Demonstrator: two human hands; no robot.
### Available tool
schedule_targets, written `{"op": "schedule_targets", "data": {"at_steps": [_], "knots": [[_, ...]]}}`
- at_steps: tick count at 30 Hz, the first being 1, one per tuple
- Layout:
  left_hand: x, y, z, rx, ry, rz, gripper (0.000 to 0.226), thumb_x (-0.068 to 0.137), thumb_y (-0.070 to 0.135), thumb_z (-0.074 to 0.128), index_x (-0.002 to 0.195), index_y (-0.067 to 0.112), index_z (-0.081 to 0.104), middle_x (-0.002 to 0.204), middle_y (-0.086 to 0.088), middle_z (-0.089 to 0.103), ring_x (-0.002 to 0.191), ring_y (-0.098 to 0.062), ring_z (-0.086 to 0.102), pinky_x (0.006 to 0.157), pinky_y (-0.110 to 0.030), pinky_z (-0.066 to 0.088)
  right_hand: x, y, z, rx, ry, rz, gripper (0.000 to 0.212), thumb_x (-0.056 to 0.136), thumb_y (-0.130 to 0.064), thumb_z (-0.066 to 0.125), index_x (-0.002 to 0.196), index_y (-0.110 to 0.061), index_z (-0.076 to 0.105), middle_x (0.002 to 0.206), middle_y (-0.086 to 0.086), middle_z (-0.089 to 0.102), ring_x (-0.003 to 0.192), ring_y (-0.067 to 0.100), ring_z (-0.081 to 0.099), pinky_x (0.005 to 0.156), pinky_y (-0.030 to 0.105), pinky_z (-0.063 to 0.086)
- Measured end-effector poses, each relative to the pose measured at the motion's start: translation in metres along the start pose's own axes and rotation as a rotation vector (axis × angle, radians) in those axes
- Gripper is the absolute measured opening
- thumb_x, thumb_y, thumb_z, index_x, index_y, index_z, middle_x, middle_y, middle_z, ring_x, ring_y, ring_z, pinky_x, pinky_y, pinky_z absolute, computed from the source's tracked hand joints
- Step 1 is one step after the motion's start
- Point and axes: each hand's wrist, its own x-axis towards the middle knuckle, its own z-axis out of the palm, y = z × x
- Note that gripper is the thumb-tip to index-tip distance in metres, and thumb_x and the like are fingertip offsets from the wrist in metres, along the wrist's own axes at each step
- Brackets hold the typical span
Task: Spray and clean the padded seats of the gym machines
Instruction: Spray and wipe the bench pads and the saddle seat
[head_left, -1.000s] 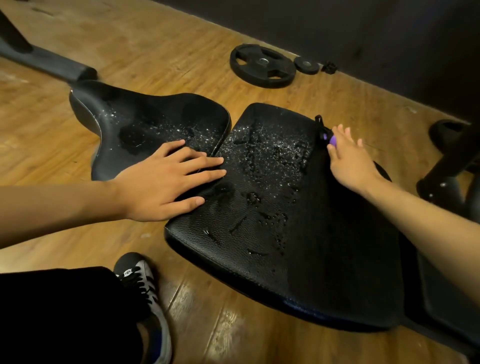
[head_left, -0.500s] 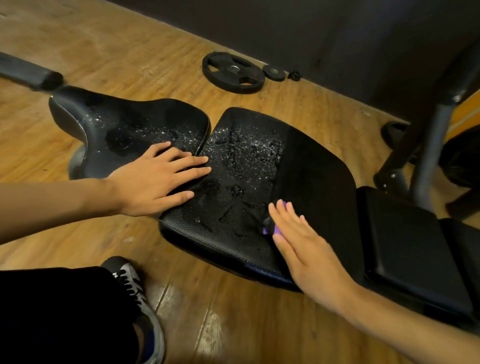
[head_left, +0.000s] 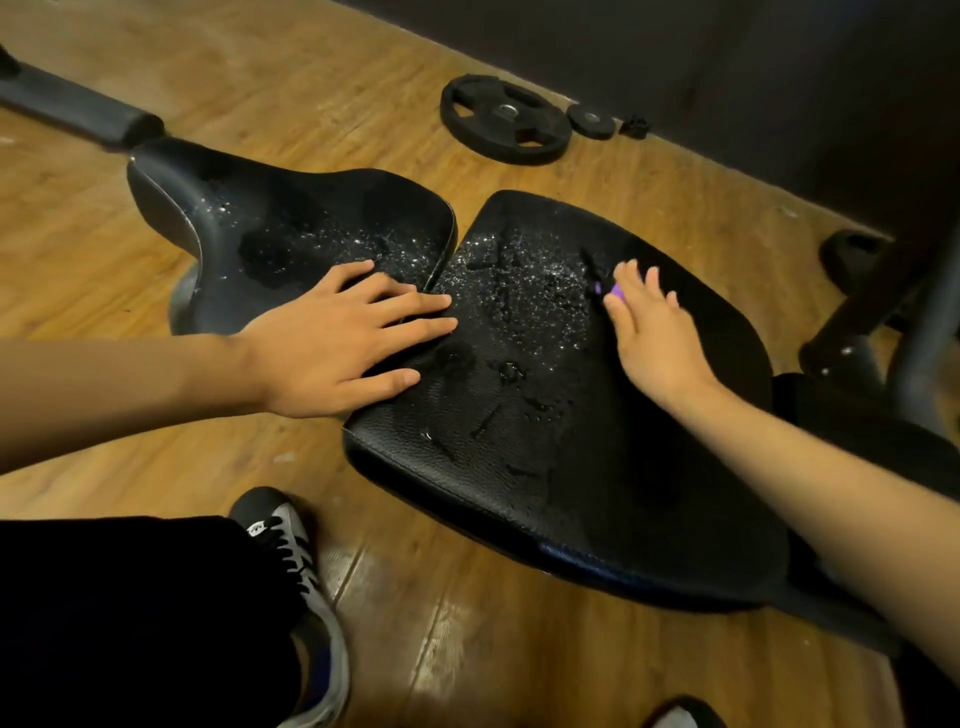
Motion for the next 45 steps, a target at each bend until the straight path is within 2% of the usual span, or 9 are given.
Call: {"op": "schedule_targets", "data": {"at_steps": [5, 9, 12, 15, 20, 27, 33, 41, 45], "knots": [[0.000, 0.000, -0.001, 0.001, -0.007, 0.000, 0.064, 0.105, 0.058, 0.018, 0.160, 0.028, 0.028, 0.166, 0.005, 0.027, 0.142, -0.024, 0.038, 0.120, -0.055, 0.021, 0.072, 0.016, -0.006, 0.000, 0.049, 0.067, 0.051, 0.110, -0.028, 0.028, 0.157, -0.008, 0.023, 0.165, 0.011, 0.019, 0.154, 0.032, 0.004, 0.124, 0.046, 0.007], [0.001, 0.000, -0.002, -0.005, -0.016, -0.002, 0.064, 0.105, 0.059, 0.018, 0.159, 0.027, 0.030, 0.166, 0.004, 0.028, 0.142, -0.025, 0.038, 0.120, -0.056, 0.020, 0.107, 0.020, -0.016, 0.068, 0.067, 0.199, 0.044, 0.109, -0.030, 0.030, 0.146, -0.011, 0.045, 0.151, 0.020, 0.043, 0.147, 0.038, 0.028, 0.119, 0.047, 0.023], [0.001, -0.001, -0.003, -0.010, -0.018, -0.001, 0.064, 0.104, 0.058, 0.019, 0.159, 0.027, 0.030, 0.166, 0.005, 0.027, 0.142, -0.024, 0.038, 0.121, -0.056, 0.019, 0.107, 0.018, -0.013, 0.060, 0.074, 0.207, 0.049, 0.109, -0.030, 0.030, 0.157, -0.019, 0.028, 0.157, 0.015, 0.038, 0.149, 0.033, 0.027, 0.123, 0.046, 0.017], [0.000, 0.001, -0.003, -0.007, -0.011, 0.001, 0.064, 0.105, 0.058, 0.019, 0.159, 0.027, 0.030, 0.166, 0.005, 0.028, 0.142, -0.024, 0.038, 0.120, -0.055, 0.020, 0.080, 0.019, -0.007, 0.053, 0.104, 0.100, 0.055, 0.109, -0.024, 0.031, 0.160, -0.026, 0.010, 0.163, 0.008, 0.028, 0.152, 0.026, 0.018, 0.124, 0.045, 0.009], [0.000, 0.001, -0.002, -0.014, -0.008, -0.006, 0.063, 0.105, 0.058, 0.019, 0.160, 0.028, 0.029, 0.166, 0.005, 0.029, 0.142, -0.024, 0.039, 0.121, -0.055, 0.021, -0.004, 0.003, 0.000, 0.100, -0.034, -0.016, 0.054, 0.109, -0.024, 0.031, 0.160, -0.025, 0.012, 0.167, 0.003, 0.009, 0.153, 0.013, -0.001, 0.124, 0.037, 0.001], [0.000, 0.001, -0.001, -0.031, 0.008, -0.001, 0.063, 0.105, 0.058, 0.019, 0.160, 0.029, 0.028, 0.167, 0.008, 0.026, 0.143, -0.023, 0.037, 0.121, -0.055, 0.020, -0.144, -0.033, -0.004, 0.220, -0.170, -0.217, 0.053, 0.101, -0.044, 0.023, 0.153, -0.034, 0.017, 0.161, -0.019, 0.010, 0.149, -0.007, -0.002, 0.124, 0.026, 0.004], [0.002, 0.000, -0.001, -0.062, 0.015, 0.006, 0.063, 0.104, 0.059, 0.022, 0.159, 0.029, 0.031, 0.166, 0.007, 0.029, 0.140, -0.024, 0.040, 0.121, -0.055, 0.020, -0.078, -0.012, 0.004, 0.100, -0.056, -0.265, 0.050, 0.106, -0.022, 0.043, 0.154, -0.015, 0.033, 0.160, -0.003, 0.027, 0.152, 0.016, 0.015, 0.125, 0.042, 0.014], [0.002, -0.001, 0.001, -0.038, 0.010, 0.007, 0.063, 0.105, 0.057, 0.021, 0.160, 0.027, 0.030, 0.166, 0.006, 0.027, 0.141, -0.024, 0.040, 0.121, -0.055, 0.019, 0.089, 0.004, -0.003, -0.042, 0.039, -0.063, 0.051, 0.110, -0.023, 0.027, 0.158, -0.009, 0.020, 0.164, 0.016, 0.020, 0.153, 0.033, 0.008, 0.123, 0.051, 0.008], [0.003, -0.001, 0.000, -0.030, 0.009, 0.014, 0.063, 0.105, 0.057, 0.021, 0.159, 0.026, 0.032, 0.166, 0.004, 0.028, 0.138, -0.025, 0.041, 0.120, -0.055, 0.020, 0.122, 0.003, -0.006, 0.022, 0.075, 0.073, 0.048, 0.109, -0.028, 0.029, 0.155, -0.014, 0.034, 0.153, 0.017, 0.044, 0.141, 0.038, 0.038, 0.113, 0.040, 0.028]]}}
